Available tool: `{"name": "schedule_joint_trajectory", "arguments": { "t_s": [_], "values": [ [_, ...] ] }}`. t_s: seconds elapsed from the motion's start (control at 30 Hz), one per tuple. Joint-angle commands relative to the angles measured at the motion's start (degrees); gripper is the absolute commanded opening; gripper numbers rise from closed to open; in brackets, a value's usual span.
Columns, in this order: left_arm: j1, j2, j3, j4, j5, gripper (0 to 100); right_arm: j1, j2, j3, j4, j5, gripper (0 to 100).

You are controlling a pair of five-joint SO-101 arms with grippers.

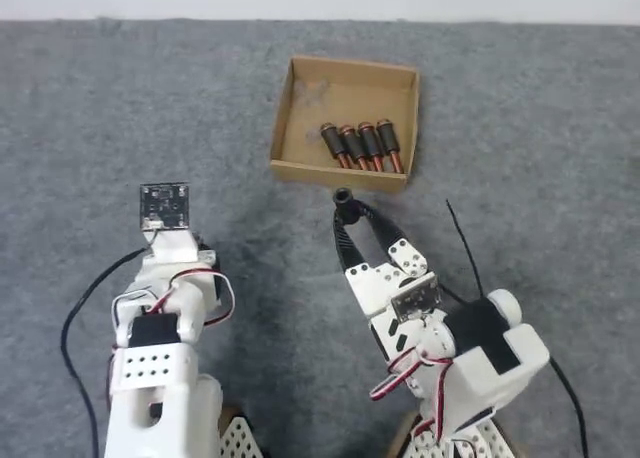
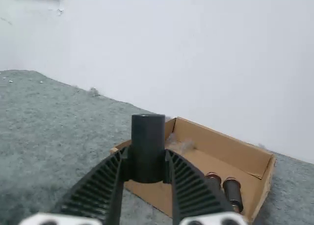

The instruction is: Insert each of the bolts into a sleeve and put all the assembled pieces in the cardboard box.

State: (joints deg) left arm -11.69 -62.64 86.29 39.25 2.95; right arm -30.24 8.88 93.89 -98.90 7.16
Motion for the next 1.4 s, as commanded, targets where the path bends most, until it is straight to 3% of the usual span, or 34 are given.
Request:
{"name": "schedule_joint_trajectory", "arguments": {
  "t_s": [0.0,0.47,0.77,0.97,1.17,1.37],
  "values": [
    [3.69,-1.93,-1.27,-6.15,-1.05,1,1.36,-2.77,1.76,-1.63,-0.70,0.6],
    [16.53,-1.93,-2.86,-27.60,-0.70,1,1.10,2.59,-0.35,-1.54,-0.70,0.6],
    [23.03,-1.93,-16.48,-27.60,-0.53,1,1.10,3.30,-0.53,-1.63,-0.70,0.6],
    [27.16,-1.49,-23.25,-27.60,8.09,1,1.10,3.30,-0.53,-1.63,-0.70,0.6],
    [31.12,-1.14,-27.38,-27.60,8.79,1,1.10,3.74,-1.32,-1.63,-0.70,0.6],
    [32.79,10.99,-36.44,-27.60,8.88,1,1.10,3.74,-1.41,-1.54,-0.70,0.6]
  ]
}}
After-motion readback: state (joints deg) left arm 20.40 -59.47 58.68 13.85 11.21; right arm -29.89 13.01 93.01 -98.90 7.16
